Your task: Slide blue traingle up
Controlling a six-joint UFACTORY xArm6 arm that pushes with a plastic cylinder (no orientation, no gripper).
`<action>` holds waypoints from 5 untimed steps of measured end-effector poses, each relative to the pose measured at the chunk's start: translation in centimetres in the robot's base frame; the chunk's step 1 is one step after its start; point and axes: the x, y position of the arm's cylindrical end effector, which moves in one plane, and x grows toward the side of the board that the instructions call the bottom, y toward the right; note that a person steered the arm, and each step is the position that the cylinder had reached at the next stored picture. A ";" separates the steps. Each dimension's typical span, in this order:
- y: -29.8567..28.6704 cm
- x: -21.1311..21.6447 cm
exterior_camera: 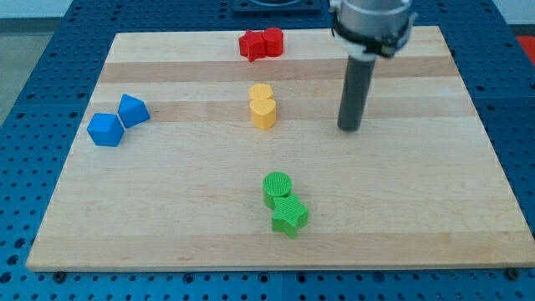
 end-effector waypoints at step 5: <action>-3.6 16.6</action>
